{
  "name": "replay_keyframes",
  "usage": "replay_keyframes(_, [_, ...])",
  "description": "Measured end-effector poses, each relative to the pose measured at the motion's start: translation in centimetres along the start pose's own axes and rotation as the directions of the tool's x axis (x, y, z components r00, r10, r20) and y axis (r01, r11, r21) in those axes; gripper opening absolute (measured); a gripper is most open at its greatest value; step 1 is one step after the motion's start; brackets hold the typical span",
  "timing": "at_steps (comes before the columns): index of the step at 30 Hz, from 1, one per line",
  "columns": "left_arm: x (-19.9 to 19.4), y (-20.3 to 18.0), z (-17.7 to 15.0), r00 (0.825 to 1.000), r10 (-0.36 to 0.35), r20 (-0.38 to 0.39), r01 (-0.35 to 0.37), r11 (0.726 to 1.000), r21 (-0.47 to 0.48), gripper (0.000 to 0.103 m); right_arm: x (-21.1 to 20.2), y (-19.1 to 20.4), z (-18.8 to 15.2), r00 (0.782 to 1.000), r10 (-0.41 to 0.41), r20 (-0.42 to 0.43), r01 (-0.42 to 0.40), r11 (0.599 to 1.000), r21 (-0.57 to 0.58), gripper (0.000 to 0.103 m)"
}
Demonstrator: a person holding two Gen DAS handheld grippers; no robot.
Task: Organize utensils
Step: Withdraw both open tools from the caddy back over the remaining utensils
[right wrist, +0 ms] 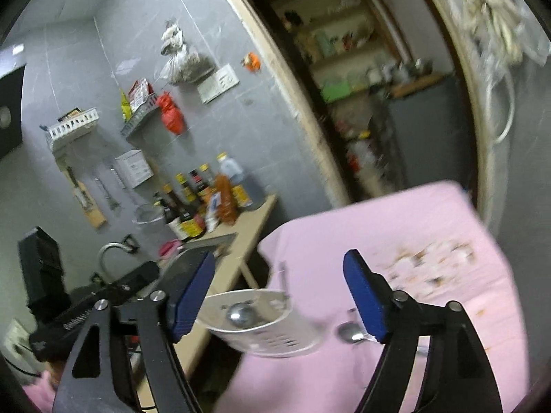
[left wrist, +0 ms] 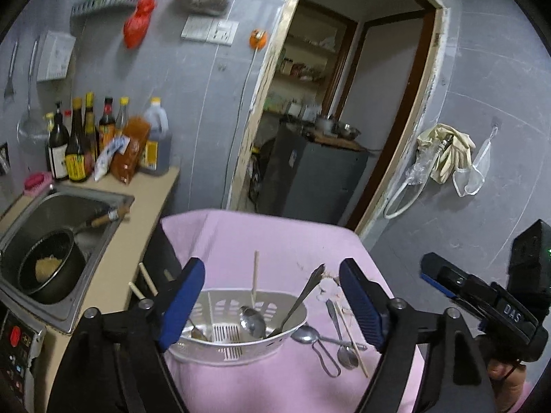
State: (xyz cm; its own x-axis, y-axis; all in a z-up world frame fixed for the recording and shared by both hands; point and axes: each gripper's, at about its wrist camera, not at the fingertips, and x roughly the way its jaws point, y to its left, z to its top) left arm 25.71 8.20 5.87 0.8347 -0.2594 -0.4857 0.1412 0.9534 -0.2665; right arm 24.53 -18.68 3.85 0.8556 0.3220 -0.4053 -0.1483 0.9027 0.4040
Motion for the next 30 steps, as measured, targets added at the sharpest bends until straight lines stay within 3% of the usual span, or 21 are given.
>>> replay_keyframes(4, [-0.5,-1.9,-0.9,0.998,0.020,0.068,-0.021,0.999,0.025,0.090,-2.5,-0.9,0.8,0.993,-0.092,0.074,0.098,0.992,-0.080,0.085])
replay_keyframes(10, [-0.5,-5.2,-2.8,0.989,0.057,0.133,-0.068,0.994,0.083,0.094,-5.4,-2.0,1.9,0.970,-0.181,0.163,0.209,0.962,-0.176,0.089])
replay_keyframes(20, [1.0,-9.2,-7.3,0.982,0.106,0.155,-0.119,0.989,0.082,0.094,-6.5,-4.9,1.4,0.963,-0.216,0.162,0.253,0.931,-0.262,0.089])
replay_keyframes(30, [2.9,-11.5,-12.2,0.972,0.192,0.137,-0.200,0.978,0.051,0.094,-5.5,-9.3,-1.2,0.972,-0.218,0.092,0.236,0.919,-0.315,0.089])
